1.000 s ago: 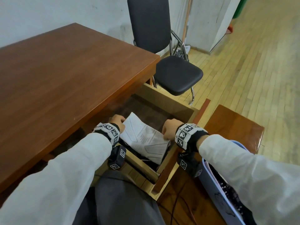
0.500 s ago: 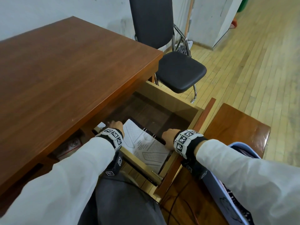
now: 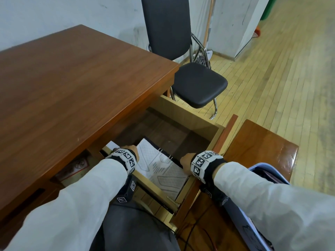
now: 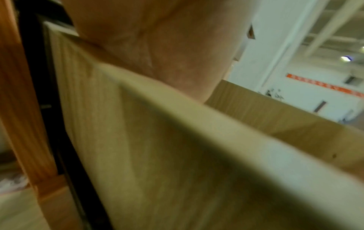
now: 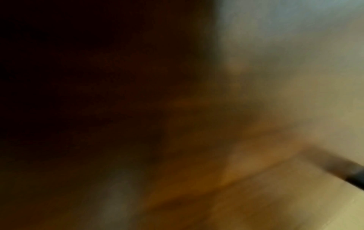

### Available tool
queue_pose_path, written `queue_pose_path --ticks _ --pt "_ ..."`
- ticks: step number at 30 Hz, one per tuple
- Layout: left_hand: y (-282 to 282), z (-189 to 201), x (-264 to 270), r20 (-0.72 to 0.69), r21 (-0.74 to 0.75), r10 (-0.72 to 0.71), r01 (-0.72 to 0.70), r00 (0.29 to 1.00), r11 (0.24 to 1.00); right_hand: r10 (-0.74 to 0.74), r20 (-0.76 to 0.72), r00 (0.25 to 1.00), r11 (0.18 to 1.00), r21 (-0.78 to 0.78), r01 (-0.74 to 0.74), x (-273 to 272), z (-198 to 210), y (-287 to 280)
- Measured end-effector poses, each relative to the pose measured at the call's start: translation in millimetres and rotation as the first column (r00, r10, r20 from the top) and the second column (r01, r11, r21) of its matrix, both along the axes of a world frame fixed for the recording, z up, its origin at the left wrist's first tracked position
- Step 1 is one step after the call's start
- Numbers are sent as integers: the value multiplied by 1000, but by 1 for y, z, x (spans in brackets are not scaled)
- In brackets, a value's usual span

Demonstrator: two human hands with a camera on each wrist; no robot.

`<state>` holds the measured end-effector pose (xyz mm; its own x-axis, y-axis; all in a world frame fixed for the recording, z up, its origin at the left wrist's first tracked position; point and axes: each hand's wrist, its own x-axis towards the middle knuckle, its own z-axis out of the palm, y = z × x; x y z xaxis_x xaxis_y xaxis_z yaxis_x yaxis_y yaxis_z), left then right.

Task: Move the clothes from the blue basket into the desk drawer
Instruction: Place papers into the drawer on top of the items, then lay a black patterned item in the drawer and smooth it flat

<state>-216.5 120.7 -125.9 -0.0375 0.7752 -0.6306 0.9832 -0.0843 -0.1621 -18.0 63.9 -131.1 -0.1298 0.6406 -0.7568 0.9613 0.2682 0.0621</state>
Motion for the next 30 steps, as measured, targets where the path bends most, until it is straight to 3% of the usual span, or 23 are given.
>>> queue_pose_path --ticks 4,7,12,16,19,22,25,30 --pt "-8 5 1 -14 60 9 -8 1000 998 -11 24 1000 1000 20 10 3 -2 -2" --pt "-9 5 2 19 106 49 -51 999 993 -40 -32 999 989 143 44 3 6 1" --pt "-16 26 10 261 173 150 -199 954 965 -68 -240 968 925 348 151 6 40 -3" --pt "-27 62 28 488 244 89 -234 868 941 -235 -537 810 846 298 443 22 71 -15" --pt "-44 92 57 614 281 7 -227 789 933 -281 -641 715 767 298 568 42 95 -28" --pt "-69 117 98 705 330 -105 -193 701 924 -334 -620 710 724 314 615 70 116 -51" --pt "-101 131 145 744 322 -211 -64 634 944 -407 -564 718 697 317 644 103 129 -85" --pt "-145 122 202 731 280 -297 127 614 952 -555 -316 769 708 305 637 151 125 -146"
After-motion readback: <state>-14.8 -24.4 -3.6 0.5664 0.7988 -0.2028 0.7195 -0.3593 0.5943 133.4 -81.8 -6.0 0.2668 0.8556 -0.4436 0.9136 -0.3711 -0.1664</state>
